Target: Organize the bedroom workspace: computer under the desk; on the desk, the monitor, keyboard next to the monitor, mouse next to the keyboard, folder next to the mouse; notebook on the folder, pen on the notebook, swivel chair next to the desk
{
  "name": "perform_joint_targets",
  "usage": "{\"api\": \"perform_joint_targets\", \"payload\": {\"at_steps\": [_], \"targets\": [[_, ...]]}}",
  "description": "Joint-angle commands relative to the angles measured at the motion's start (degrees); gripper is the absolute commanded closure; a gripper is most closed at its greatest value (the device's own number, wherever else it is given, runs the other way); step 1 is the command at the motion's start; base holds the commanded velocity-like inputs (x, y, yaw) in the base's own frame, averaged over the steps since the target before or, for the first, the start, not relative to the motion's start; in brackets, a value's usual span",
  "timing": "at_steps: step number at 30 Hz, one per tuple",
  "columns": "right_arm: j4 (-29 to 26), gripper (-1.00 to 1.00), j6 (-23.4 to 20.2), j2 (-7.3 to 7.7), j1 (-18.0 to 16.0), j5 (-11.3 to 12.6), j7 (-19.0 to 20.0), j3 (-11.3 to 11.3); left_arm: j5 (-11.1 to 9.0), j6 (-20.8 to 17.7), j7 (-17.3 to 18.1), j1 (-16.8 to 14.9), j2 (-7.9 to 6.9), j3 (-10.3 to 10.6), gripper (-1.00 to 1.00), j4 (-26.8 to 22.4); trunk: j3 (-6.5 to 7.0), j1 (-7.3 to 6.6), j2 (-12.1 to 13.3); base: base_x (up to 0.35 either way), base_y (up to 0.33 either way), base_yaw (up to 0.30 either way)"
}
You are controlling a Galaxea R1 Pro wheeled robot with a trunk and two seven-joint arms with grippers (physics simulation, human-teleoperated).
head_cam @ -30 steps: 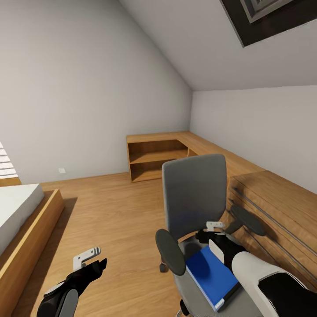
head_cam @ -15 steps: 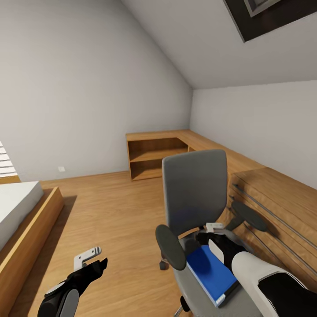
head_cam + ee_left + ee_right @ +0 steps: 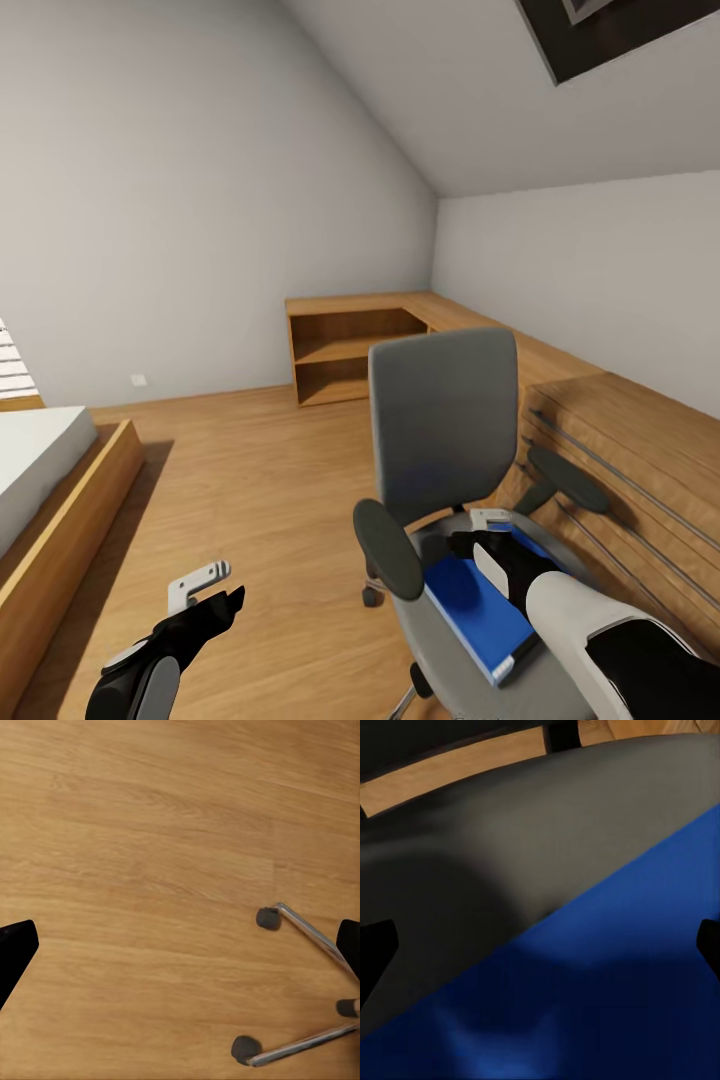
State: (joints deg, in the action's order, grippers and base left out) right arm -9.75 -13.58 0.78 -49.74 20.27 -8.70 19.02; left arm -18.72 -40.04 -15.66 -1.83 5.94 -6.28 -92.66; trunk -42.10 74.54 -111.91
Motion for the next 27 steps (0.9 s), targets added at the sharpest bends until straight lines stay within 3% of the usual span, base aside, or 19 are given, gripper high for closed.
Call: {"api": "perform_joint_targets", "payload": {"at_steps": [1, 9, 12, 27], "targets": [[-0.2, -1.0, -0.4, 0.03, 0.0, 0.5, -0.4, 0.5, -0.6, -0.2, -0.4, -0.1, 0.04, 0.0, -1.0, -0.1, -0.24, 0.22, -0.4, 0.0, 0.0, 0.0], [-0.2, -1.0, -0.4, 0.01, 0.0, 0.6, -0.8, 0.5, -0.6, -0.3, -0.4, 0.0, 0.04, 0.0, -1.0, -0.1, -0.42, 0.44, -0.8, 0.0, 0.0, 0.0], [-0.1, -1.0, -0.4, 0.01, 0.0, 0.6, -0.8, 0.5, -0.6, -0.3, -0.4, 0.0, 0.04, 0.1, -1.0, -0.1, -0.96, 1.1, -2.0, 0.0, 0.0, 0.0], [-0.1, -1.0, -0.4, 0.01, 0.0, 0.6, -0.8, 0.4, -0.6, -0.1, -0.3, 0.0, -0.11, 0.0, -1.0, -0.1, -0.96, 1.1, -2.0, -0.014, 0.0, 0.0]]}}
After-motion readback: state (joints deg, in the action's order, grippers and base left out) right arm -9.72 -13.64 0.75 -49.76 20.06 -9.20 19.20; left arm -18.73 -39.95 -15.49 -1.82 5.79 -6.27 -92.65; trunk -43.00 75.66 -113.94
